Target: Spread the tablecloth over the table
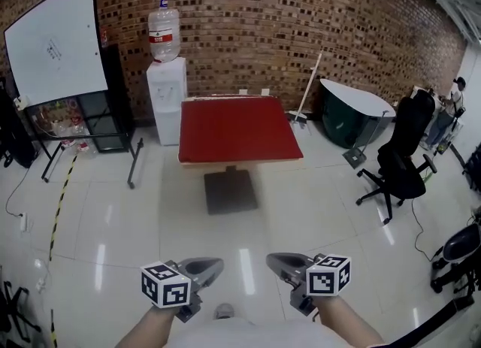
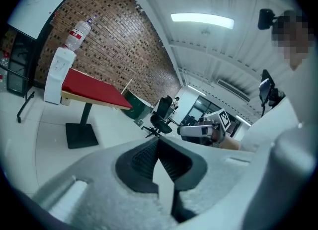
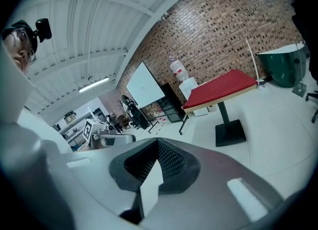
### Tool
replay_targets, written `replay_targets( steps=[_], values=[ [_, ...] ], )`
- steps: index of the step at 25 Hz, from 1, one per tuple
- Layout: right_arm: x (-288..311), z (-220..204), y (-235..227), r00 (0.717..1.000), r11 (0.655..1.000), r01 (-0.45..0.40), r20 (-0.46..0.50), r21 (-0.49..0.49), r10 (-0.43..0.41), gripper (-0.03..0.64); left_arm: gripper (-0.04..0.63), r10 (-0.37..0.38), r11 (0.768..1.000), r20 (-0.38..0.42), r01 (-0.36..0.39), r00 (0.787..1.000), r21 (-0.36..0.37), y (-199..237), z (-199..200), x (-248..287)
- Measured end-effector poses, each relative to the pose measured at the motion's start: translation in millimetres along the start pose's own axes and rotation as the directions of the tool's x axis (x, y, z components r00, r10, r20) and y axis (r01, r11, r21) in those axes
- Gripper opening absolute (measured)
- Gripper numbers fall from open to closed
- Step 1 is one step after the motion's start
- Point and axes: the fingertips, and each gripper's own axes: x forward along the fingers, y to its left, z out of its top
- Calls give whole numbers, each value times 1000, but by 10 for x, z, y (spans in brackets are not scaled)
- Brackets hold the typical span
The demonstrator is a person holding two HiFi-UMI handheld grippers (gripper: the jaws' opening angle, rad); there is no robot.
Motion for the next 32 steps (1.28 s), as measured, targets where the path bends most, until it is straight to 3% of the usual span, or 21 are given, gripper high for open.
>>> replay_targets(
  steps=[8, 15, 21, 32],
  values=[
    [-1127, -856, 423, 1000, 1000, 1, 12, -6, -1, 2, 2, -8, 1000, -32, 9, 999, 11, -1170, -842, 27],
    [-1765, -1142, 759, 997, 999, -15, 70, -47, 18, 2, 2, -14, 998, -23, 15, 1000, 53, -1901, -1187, -44],
    [-1995, -1329, 879, 997, 997, -9, 73, -78, 14, 1, 2, -16, 997, -10, 16, 1000, 74, -2207, -1378, -76],
    [-2058, -1385, 887, 997, 998, -17, 76, -67, 22, 2, 2, 11, 998, -8, -11, 1000, 56, -2238, -1397, -53]
  ],
)
